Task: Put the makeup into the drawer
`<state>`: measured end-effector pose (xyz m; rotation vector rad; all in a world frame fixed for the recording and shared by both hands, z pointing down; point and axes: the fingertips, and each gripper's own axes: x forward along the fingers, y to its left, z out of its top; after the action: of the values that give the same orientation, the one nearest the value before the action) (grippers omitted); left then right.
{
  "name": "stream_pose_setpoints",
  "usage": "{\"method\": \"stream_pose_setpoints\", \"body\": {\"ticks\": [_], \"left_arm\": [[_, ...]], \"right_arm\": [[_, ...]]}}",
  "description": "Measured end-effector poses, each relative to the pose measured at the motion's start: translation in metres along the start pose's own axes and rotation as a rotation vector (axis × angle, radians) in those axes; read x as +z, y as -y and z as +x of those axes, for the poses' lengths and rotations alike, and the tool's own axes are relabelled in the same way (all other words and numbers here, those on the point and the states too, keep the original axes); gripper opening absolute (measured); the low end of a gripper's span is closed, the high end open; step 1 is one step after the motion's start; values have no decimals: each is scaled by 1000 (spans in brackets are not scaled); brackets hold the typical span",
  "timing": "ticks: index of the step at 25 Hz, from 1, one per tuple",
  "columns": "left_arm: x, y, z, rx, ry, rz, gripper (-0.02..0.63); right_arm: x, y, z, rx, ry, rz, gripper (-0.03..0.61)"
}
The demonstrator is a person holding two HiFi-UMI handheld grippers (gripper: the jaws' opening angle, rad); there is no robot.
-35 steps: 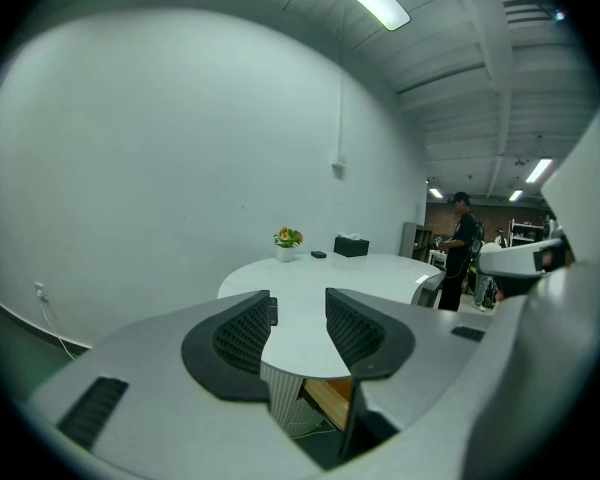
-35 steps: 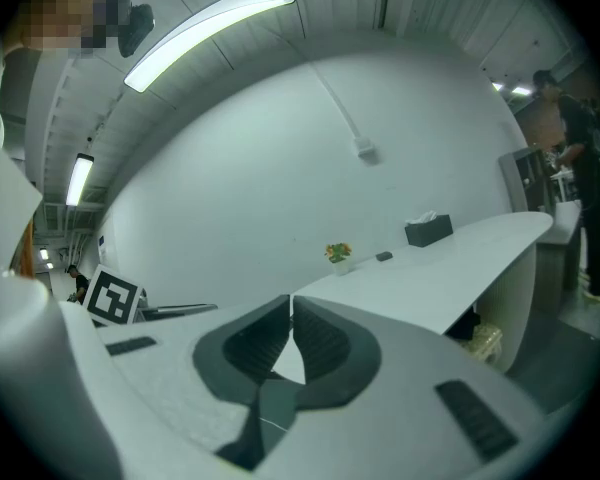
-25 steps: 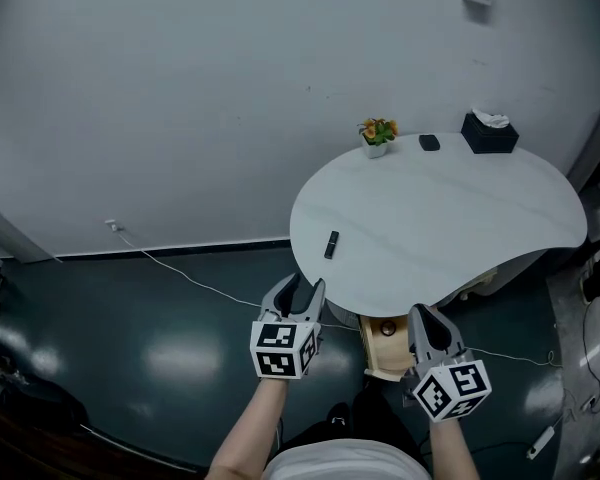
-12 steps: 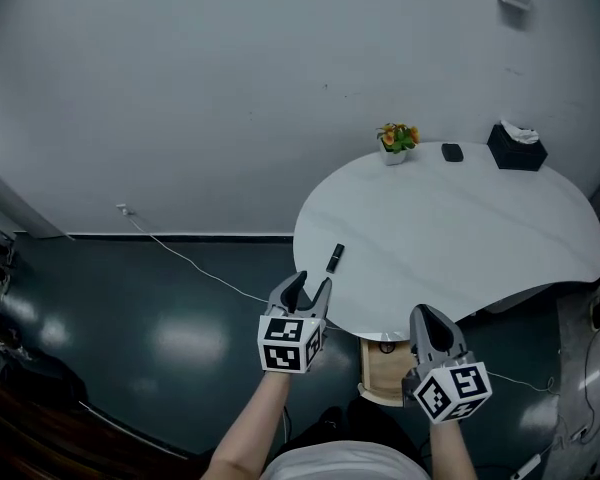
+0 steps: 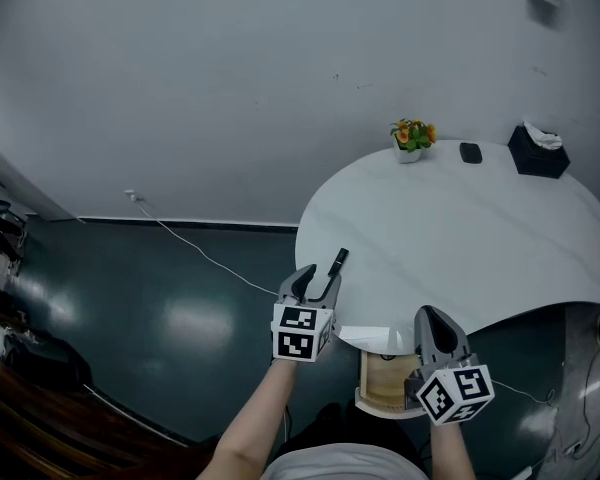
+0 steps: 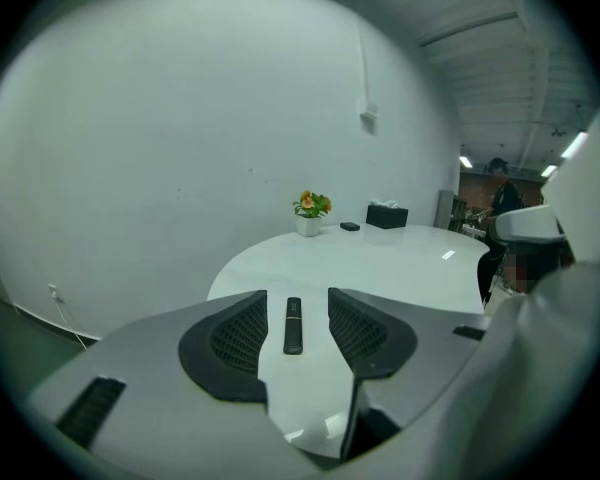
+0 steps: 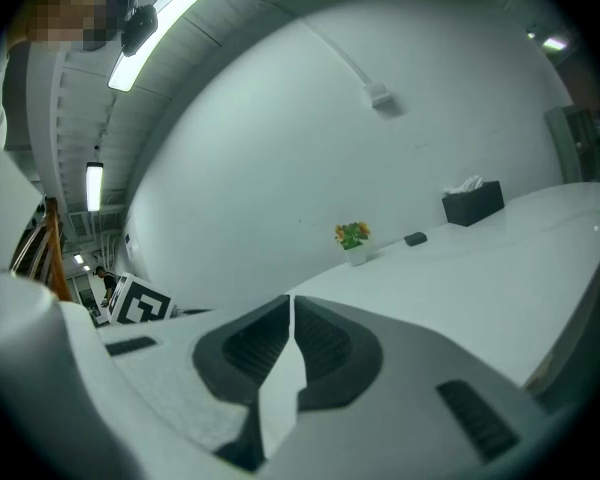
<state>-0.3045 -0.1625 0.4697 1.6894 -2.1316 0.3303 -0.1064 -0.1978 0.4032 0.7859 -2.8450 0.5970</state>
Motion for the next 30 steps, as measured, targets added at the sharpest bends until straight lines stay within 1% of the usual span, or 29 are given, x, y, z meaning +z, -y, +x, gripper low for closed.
{"method": "stream_pose_setpoints", "body": {"ticks": [9,12,17,23,27,30], "left_arm": [[-13,-3,46,5,-86,1,193],[-16,-3,57,5,-115,17,193],[-26,-2,71,18,-178,29,193],[-32,-1,84,27,-218,48,179],[-40,1,90,28,-263,48,176],[-43,-1,92,39,-276,53,164]], "right_arm": [[-3,24,10,-17,-29,21,3],[-4,30,12,-22,-31,28,3],[-5,37,12,-22,-38,32,3],[-6,42,12,-20,-42,38,3],[-8,44,12,-18,-48,47,3],[-10,43,12,-15,-48,50,3]]}}
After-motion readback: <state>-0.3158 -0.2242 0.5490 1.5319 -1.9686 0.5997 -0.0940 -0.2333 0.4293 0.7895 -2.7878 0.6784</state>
